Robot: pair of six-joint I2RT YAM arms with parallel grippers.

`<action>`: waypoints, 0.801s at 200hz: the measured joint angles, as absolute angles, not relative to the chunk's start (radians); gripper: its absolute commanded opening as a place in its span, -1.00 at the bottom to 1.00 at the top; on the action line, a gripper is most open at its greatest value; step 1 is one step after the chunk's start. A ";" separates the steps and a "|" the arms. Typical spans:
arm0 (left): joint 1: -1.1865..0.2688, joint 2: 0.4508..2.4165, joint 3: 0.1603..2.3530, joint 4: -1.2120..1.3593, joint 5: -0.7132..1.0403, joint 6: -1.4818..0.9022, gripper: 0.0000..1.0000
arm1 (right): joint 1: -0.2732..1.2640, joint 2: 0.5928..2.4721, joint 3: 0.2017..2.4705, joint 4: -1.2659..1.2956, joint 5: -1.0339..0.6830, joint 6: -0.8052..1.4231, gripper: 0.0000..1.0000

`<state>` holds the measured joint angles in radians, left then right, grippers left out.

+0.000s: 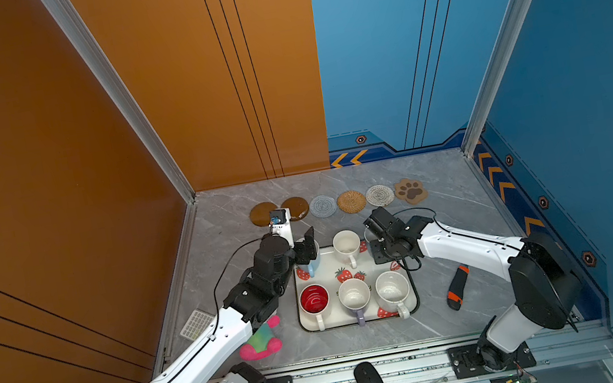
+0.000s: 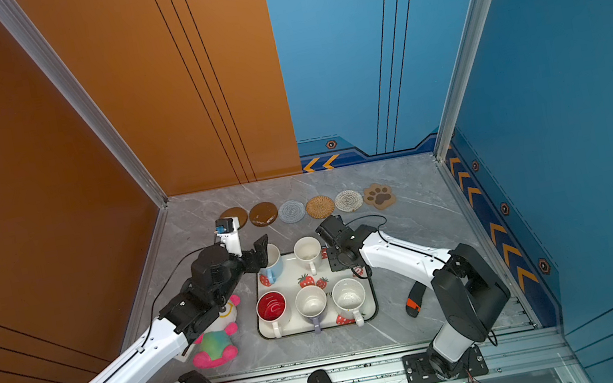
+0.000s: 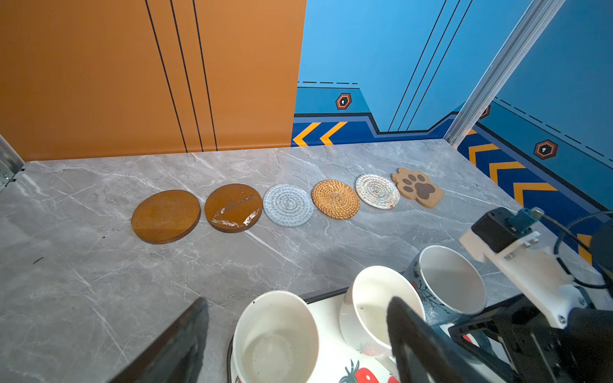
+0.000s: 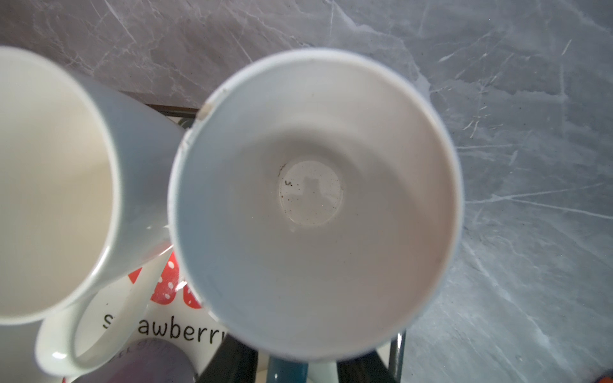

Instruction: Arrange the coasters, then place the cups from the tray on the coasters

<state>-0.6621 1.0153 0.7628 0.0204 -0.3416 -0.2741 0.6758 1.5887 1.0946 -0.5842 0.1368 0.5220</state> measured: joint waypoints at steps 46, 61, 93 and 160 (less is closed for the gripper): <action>-0.661 1.015 0.759 0.020 -0.342 -0.272 0.70 | 0.683 1.599 1.106 -0.588 0.146 0.522 -0.35; -0.661 1.015 0.759 0.020 -0.342 -0.272 0.70 | 0.685 1.601 1.108 -0.588 0.153 0.522 -0.34; -0.661 1.015 0.759 0.021 -0.342 -0.272 0.70 | 0.687 1.607 1.110 -0.592 0.160 0.522 -0.35; -0.659 1.015 0.758 0.034 -0.342 -0.271 0.71 | 0.687 1.633 1.111 -0.594 0.163 0.525 -0.36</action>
<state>-0.6594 1.0153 0.7582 0.0338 -0.3416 -0.2714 0.6868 1.6329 1.1107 -0.5941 0.1631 0.5247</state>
